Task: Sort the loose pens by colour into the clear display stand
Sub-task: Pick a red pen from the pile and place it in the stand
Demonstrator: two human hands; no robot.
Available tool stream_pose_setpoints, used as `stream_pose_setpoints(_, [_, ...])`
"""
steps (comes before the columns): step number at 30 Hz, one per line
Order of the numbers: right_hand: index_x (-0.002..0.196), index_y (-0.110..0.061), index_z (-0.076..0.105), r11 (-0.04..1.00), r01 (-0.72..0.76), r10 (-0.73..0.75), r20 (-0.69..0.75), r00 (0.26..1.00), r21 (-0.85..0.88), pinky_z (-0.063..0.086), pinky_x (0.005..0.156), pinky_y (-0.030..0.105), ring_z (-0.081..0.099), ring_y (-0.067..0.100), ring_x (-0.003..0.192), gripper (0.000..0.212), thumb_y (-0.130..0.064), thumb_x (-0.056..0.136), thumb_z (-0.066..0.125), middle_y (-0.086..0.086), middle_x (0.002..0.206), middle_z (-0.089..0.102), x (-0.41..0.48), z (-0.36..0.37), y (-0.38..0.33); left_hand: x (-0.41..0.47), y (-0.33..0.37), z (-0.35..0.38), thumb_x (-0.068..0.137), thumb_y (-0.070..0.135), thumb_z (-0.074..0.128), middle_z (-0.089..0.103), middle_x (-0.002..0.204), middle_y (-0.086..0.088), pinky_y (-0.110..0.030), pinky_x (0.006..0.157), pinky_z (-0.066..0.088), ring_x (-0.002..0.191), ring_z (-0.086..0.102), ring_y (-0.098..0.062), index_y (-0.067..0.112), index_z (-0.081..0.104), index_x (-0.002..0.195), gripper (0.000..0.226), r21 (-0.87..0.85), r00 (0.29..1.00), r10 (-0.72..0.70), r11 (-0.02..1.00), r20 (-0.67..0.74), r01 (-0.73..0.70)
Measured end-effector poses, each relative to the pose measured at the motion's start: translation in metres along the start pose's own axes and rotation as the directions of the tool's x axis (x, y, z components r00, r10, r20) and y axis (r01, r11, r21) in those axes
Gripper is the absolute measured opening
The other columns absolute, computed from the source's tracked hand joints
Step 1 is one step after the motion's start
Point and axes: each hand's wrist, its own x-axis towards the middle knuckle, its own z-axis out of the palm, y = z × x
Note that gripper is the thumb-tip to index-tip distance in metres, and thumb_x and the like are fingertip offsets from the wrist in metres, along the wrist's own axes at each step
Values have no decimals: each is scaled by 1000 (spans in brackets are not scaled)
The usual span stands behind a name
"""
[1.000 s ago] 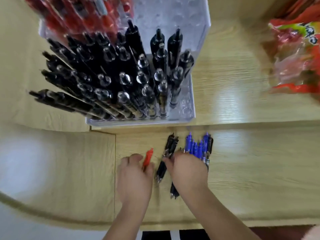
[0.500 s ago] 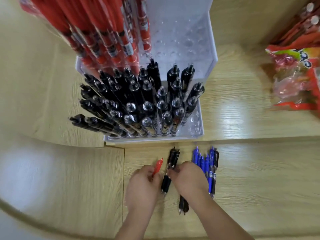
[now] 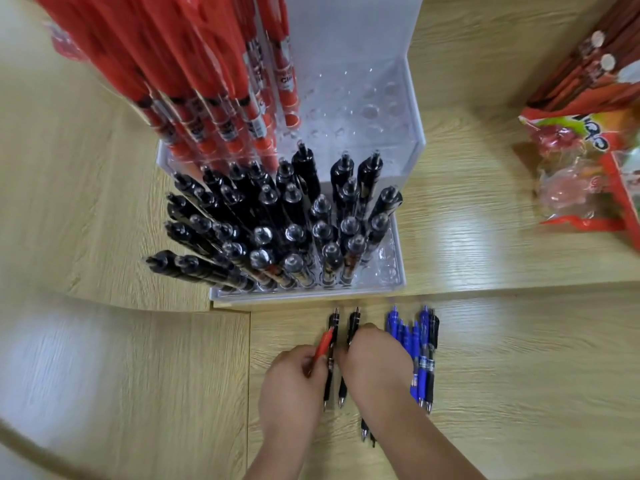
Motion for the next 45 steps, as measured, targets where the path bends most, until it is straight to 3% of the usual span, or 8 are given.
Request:
stream_pose_setpoints(6, [77,-21,54,969,58,-66,28,997,240,39,51,26,58,17,67,33,-52,87,50,-6,70,60,-25,-37,19,-5,13,-22,86,32,69,65,72,20,-32,59,53,60,60,-3,34,74,92,8,-79,993,115,990,-38,-117])
stream_pose_setpoints(15, [81,-29,60,759,489,-355,-356,864,430,48,57,33,54,14,66,23,-50,75,53,-7,74,56,-84,-125,63,-37,62,-88,73,49,64,47,64,13,-13,51,34,51,40,1,40,75,89,21,-245,898,354,876,-261,-416])
stream_pose_setpoints(19, [87,-32,65,634,613,-364,-517,775,472,38,51,18,51,12,55,9,-30,79,68,-5,64,55,-99,-169,55,-52,103,-125,78,34,65,56,72,13,-11,50,35,58,45,-1,28,77,89,17,-224,798,505,779,-330,-586])
stream_pose_setpoints(26, [87,-31,66,586,700,-359,-644,676,408,35,49,16,54,14,56,6,-29,82,65,-4,60,52,-97,-203,34,-62,144,-170,83,26,63,57,77,19,-16,52,38,61,47,-11,39,70,92,17,-243,696,581,666,-423,-705])
stream_pose_setpoints(31, [83,-24,61,695,691,-442,-639,630,200,35,49,22,49,9,60,8,-28,86,66,-13,61,44,-81,-194,23,-55,147,-174,84,23,63,54,73,9,-21,55,38,65,48,-15,35,70,88,15,-221,687,572,674,-449,-705])
stream_pose_setpoints(35, [79,-39,26,738,675,-525,-625,578,3,22,44,14,33,6,52,50,-25,81,74,-23,61,28,-78,-189,16,-51,145,-172,85,21,63,52,73,12,-21,55,38,65,48,-15,30,70,88,11,-222,691,565,679,-450,-700])
stream_pose_setpoints(41, [79,-27,45,753,642,-564,-648,512,-147,8,46,9,25,9,48,19,-37,84,59,-18,69,27,-71,-181,14,-47,147,-168,85,21,64,55,75,9,-26,54,39,66,50,-17,23,73,89,10,-205,689,558,689,-463,-695])
stream_pose_setpoints(45, [81,-25,65,770,621,-560,-619,551,-144,21,41,16,49,14,44,26,-46,84,51,-14,68,57,-70,-182,13,-46,150,-166,85,21,64,57,78,10,-23,55,39,67,50,-14,22,74,92,12,-191,684,568,689,-458,-699])
